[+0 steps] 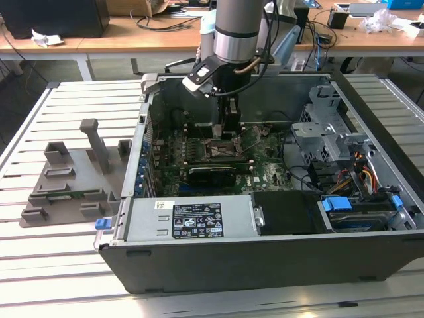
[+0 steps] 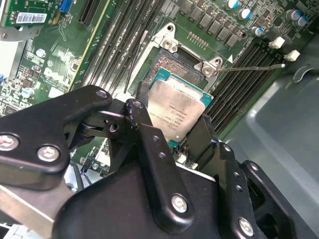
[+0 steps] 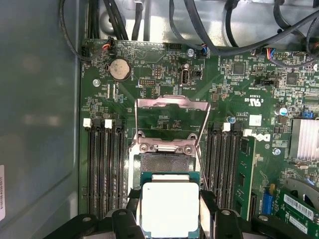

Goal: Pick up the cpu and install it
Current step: 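Place the cpu into insertion slot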

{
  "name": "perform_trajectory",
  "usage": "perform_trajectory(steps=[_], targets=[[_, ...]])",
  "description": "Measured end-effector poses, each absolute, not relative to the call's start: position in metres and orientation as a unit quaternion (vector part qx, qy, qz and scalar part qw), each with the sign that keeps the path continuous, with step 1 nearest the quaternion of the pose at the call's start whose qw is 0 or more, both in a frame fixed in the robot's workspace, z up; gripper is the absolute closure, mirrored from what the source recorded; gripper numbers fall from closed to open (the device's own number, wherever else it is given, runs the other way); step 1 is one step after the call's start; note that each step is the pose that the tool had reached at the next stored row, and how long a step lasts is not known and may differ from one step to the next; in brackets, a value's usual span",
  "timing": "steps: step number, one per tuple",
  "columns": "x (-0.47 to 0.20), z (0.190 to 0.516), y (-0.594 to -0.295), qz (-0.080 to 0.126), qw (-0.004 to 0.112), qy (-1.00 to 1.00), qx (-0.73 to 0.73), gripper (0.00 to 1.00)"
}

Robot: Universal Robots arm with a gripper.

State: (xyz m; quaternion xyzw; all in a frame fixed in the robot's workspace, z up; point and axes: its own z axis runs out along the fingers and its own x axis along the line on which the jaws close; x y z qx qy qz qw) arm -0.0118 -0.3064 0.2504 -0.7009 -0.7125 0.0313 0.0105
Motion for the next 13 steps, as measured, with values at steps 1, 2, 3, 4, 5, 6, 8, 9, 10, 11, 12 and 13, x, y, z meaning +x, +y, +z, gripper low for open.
perform_trajectory(steps=[1, 2, 3, 4, 5, 6, 8, 9, 10, 11, 12, 13], targets=[[-0.0118, 0.2504, -0.3064, 0.031, 0.01, -0.712, -0.701, 0.45], [-0.012, 0.25, -0.3064, 0.031, 0.011, -0.712, -0.701, 0.45], [-0.0124, 0.2497, -0.3064, 0.031, 0.01, -0.712, -0.701, 0.45], [-0.0128, 0.2495, -0.3064, 0.031, 0.01, -0.712, -0.701, 0.45], [-0.0133, 0.2493, -0.3064, 0.031, 0.01, -0.712, -0.701, 0.45], [-0.014, 0.249, -0.3064, 0.031, 0.01, -0.712, -0.701, 0.45], [-0.0147, 0.2486, -0.3064, 0.031, 0.01, -0.712, -0.701, 0.45], [-0.0149, 0.2484, -0.3064, 0.031, 0.01, -0.712, -0.701, 0.45], [-0.0151, 0.2482, -0.3064, 0.031, 0.01, -0.712, -0.701, 0.45], [-0.0152, 0.2478, -0.3064, 0.031, 0.01, -0.713, -0.701, 0.45], [-0.0154, 0.2474, -0.3064, 0.031, 0.01, -0.712, -0.701, 0.45], [-0.0155, 0.2468, -0.3064, 0.031, 0.011, -0.712, -0.701, 0.45]])
